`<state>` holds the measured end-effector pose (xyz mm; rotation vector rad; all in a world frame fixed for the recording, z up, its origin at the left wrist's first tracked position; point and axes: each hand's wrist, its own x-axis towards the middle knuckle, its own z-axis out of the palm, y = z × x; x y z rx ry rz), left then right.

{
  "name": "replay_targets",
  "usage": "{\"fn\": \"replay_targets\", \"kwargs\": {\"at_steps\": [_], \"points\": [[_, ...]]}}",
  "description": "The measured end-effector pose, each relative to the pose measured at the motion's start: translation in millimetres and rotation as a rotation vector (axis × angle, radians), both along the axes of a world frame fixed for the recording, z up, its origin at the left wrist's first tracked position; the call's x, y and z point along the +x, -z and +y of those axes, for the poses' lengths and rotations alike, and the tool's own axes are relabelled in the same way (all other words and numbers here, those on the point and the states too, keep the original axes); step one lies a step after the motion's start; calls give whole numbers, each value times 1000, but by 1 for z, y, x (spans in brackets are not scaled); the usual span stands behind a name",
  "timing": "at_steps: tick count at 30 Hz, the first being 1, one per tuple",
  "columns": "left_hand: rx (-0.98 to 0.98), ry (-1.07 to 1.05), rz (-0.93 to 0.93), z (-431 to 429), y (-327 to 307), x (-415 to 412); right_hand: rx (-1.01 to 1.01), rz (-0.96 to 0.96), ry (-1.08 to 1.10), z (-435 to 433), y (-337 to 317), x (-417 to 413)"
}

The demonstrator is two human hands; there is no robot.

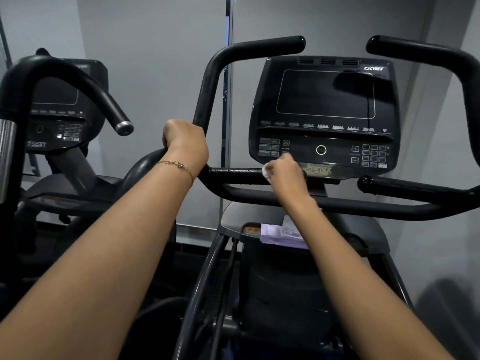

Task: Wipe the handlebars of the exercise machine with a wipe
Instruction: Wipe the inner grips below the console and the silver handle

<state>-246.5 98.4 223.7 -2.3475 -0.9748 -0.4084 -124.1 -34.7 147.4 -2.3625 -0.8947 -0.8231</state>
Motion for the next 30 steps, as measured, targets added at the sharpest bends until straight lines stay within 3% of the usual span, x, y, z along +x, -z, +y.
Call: {"fn": "replay_targets", "kwargs": {"at_steps": [2, 5, 8, 11, 15, 20, 25, 30], "points": [[7, 1, -2, 2, 1, 0, 76, 47, 70, -5, 1, 1], [5, 5, -5, 2, 0, -1, 29, 71, 80, 8, -12, -6], [12, 4, -8, 0, 0, -1, -93, -41, -51, 23, -6, -18], [18, 0, -13, 0, 3, -1, -100, -168, -26, 13, 13, -12], [32, -4, -18, 1, 6, -1, -21, -104, 72, 18, -1, -1], [46, -5, -10, -1, 8, -2, -143, -161, -102, 37, 4, -12], [16, 2, -5, 1, 4, -5, -55, -60, -2, 36, -4, -5], [-47, 17, -40, 0, -2, -9, -194, -126, -199, 62, -3, -13]]}}
